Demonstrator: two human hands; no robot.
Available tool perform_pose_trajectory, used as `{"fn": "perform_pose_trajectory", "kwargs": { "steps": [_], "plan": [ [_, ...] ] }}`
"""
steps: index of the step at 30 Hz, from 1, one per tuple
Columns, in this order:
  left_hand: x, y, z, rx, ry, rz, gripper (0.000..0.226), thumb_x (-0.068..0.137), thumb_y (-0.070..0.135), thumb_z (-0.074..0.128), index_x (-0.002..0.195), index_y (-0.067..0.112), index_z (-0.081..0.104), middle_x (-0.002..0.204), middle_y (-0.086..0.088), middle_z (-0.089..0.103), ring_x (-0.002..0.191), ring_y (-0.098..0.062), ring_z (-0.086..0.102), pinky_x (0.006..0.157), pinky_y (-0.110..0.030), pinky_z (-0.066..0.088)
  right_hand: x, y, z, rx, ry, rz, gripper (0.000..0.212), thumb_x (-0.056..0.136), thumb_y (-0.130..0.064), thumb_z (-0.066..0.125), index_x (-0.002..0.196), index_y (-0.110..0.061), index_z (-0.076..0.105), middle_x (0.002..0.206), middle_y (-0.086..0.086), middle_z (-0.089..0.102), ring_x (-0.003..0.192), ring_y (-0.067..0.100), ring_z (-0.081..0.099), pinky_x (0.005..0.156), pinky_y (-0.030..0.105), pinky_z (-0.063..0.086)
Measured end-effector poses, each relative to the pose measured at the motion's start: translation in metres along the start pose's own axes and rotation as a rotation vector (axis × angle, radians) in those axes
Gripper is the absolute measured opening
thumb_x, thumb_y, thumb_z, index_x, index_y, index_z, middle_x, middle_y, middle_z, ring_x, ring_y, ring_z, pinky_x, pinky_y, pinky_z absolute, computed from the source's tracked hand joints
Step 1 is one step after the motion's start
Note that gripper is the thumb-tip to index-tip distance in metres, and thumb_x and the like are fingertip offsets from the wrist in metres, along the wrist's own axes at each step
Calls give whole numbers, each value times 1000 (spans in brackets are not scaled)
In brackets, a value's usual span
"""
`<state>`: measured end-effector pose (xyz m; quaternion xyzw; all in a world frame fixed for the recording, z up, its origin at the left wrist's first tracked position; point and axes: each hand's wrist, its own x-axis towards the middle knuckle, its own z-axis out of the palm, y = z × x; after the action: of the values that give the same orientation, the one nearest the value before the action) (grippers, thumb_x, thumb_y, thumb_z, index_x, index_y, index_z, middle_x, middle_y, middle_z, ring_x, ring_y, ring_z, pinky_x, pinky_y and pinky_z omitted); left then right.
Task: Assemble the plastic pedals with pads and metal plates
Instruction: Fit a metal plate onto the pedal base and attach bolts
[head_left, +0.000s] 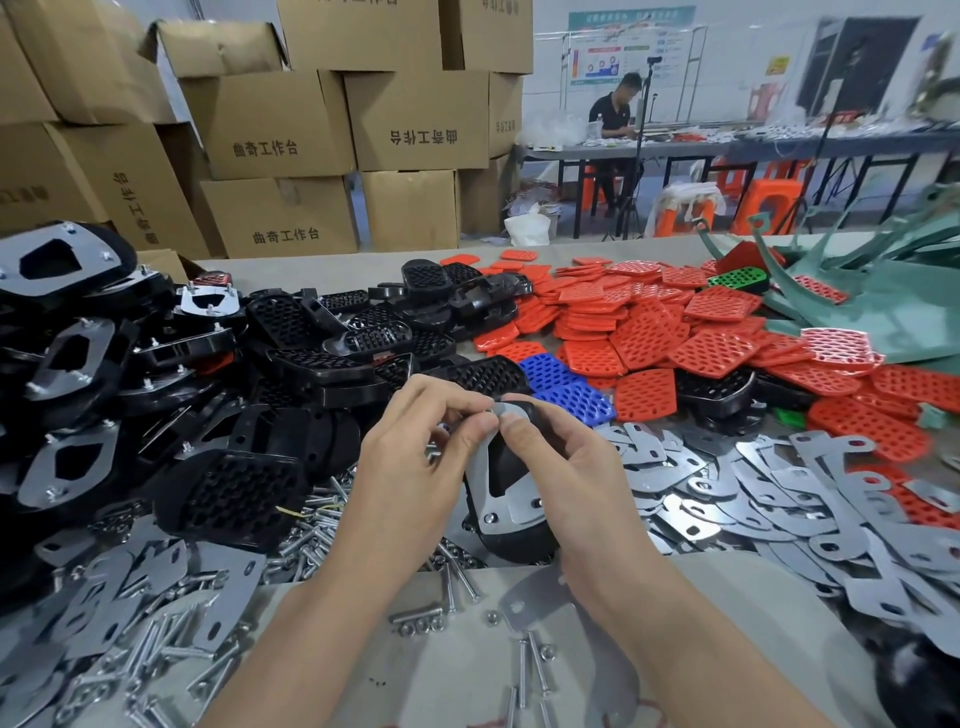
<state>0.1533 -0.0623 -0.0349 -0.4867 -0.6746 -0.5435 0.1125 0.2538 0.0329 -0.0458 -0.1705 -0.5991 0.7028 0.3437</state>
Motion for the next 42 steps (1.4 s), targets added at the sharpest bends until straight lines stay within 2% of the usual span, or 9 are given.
{"fn": "perform_pose_trajectory", "kwargs": {
  "steps": [2, 8, 11, 15, 18, 21, 29, 36, 42],
  "plan": [
    [0, 0, 0, -8, 10, -11, 7, 92, 28, 65, 93, 23, 69, 95, 14, 62, 93, -14, 63, 76, -18, 48, 0, 1, 0, -6, 12, -8, 14, 100, -22, 65, 102, -28, 77, 98, 2, 78, 86, 17, 72, 87, 33, 56],
    [1, 1, 0, -79, 8, -88, 12, 91, 23, 70, 86, 32, 65, 94, 11, 62, 91, -15, 63, 73, -21, 50, 1, 0, 0, 34, 25, 3, 13, 98, -23, 69, 99, -32, 77, 85, -8, 76, 76, 4, 68, 69, 12, 51],
    [0, 2, -1, -56, -10, -42, 6, 94, 28, 64, 93, 32, 67, 97, 13, 62, 96, -15, 64, 76, -21, 50, 1, -1, 0, 49, 22, 3, 14, 97, -24, 69, 98, -34, 78, 81, -8, 75, 76, 4, 68, 69, 11, 49],
    [-1, 2, -2, -1, -37, 17, 18, 99, 23, 56, 108, 27, 71, 105, 14, 60, 103, -12, 62, 82, -12, 44, 2, -1, 0, 70, 47, 23, 17, 96, -21, 70, 93, -35, 79, 83, -8, 77, 73, 1, 69, 67, 10, 49],
    [-2, 2, -1, 7, -36, 8, 25, 100, 29, 52, 121, 28, 66, 106, 14, 59, 104, -12, 61, 83, -13, 46, 3, 0, 0, 84, 44, 30, 14, 96, -18, 69, 99, -27, 79, 93, -9, 80, 85, 1, 73, 71, 10, 51],
    [-2, 3, -1, 16, -22, 22, 23, 99, 30, 55, 118, 28, 67, 104, 12, 59, 103, -13, 62, 83, -16, 48, 3, 0, 0, 74, 46, 30, 12, 96, -20, 69, 101, -27, 78, 97, -7, 80, 93, 5, 74, 75, 12, 53],
    [-3, -1, -1, 110, 44, 85, 11, 99, 38, 58, 98, 29, 64, 100, 19, 58, 96, -12, 62, 78, -20, 50, -1, -3, 3, -20, 50, -55, 8, 97, -23, 69, 99, -28, 75, 93, -13, 77, 87, -2, 70, 74, 7, 48],
    [-3, -3, -2, 150, 19, 163, 19, 102, 22, 53, 113, 25, 69, 109, 12, 58, 101, -17, 61, 82, -30, 51, -2, -8, 4, -72, 79, -117, 10, 98, -23, 68, 98, -32, 73, 91, -18, 75, 86, -6, 68, 74, 5, 46],
    [-6, 8, -3, 29, 71, -49, 26, 103, 30, 49, 127, 35, 58, 110, 18, 64, 107, -6, 62, 83, -11, 46, -6, -10, 6, -266, 169, -250, 13, 97, -33, 67, 109, -37, 69, 94, -29, 70, 90, -7, 65, 75, 3, 42]
  ]
}}
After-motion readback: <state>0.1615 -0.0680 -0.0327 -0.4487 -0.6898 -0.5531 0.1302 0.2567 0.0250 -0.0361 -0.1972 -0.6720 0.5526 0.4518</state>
